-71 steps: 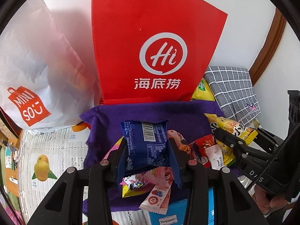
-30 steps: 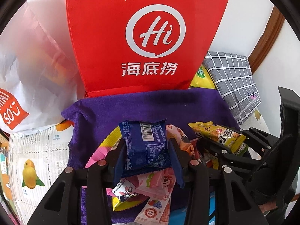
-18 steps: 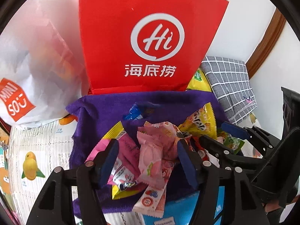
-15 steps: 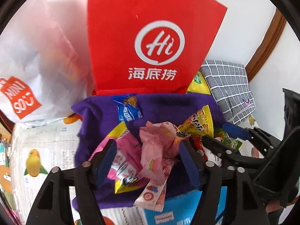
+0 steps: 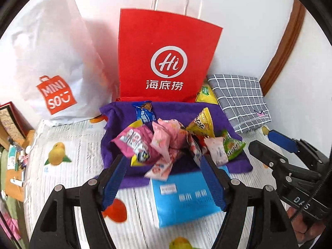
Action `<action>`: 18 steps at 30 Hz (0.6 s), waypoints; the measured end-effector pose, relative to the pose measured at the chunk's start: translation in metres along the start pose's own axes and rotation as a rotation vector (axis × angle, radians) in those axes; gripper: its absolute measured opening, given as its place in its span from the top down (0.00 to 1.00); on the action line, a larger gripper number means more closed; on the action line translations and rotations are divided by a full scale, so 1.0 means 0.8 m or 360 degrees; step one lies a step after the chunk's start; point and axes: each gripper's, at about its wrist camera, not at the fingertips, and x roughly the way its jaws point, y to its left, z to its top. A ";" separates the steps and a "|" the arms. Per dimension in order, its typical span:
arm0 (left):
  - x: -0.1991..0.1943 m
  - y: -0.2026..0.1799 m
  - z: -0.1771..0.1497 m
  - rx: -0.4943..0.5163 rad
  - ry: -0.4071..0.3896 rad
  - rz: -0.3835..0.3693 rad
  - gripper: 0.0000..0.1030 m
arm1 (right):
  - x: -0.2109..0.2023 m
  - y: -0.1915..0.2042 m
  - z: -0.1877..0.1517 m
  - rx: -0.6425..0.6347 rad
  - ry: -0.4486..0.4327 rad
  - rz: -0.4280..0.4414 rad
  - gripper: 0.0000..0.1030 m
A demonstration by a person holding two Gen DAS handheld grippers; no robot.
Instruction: Organize snacks
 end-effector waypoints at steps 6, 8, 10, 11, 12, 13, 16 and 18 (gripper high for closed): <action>-0.057 -0.015 -0.037 -0.0001 -0.0110 0.0042 0.24 | -0.050 0.010 -0.030 0.0028 -0.0008 -0.0024 0.38; -0.073 -0.018 -0.048 0.0003 -0.0126 0.0044 0.21 | -0.069 0.012 -0.044 0.0045 -0.0038 -0.0085 0.38; -0.090 -0.020 -0.061 0.0002 -0.0146 0.0035 0.17 | -0.090 0.014 -0.058 0.0045 -0.0060 -0.0129 0.38; -0.098 -0.021 -0.067 0.0003 -0.0159 0.0037 0.17 | -0.097 0.014 -0.062 0.0050 -0.0062 -0.0127 0.38; -0.106 -0.023 -0.073 0.0005 -0.0173 0.0043 0.16 | -0.107 0.014 -0.070 0.0066 -0.0066 -0.0113 0.38; -0.117 -0.025 -0.081 0.0008 -0.0195 0.0050 0.14 | -0.114 0.014 -0.075 0.0080 -0.0071 -0.0105 0.38; -0.141 -0.029 -0.101 0.0003 -0.0246 0.0056 0.09 | -0.142 0.015 -0.092 0.0123 -0.0112 -0.0113 0.29; -0.156 -0.033 -0.115 0.0011 -0.0277 0.0060 0.07 | -0.159 0.016 -0.103 0.0144 -0.0144 -0.0125 0.20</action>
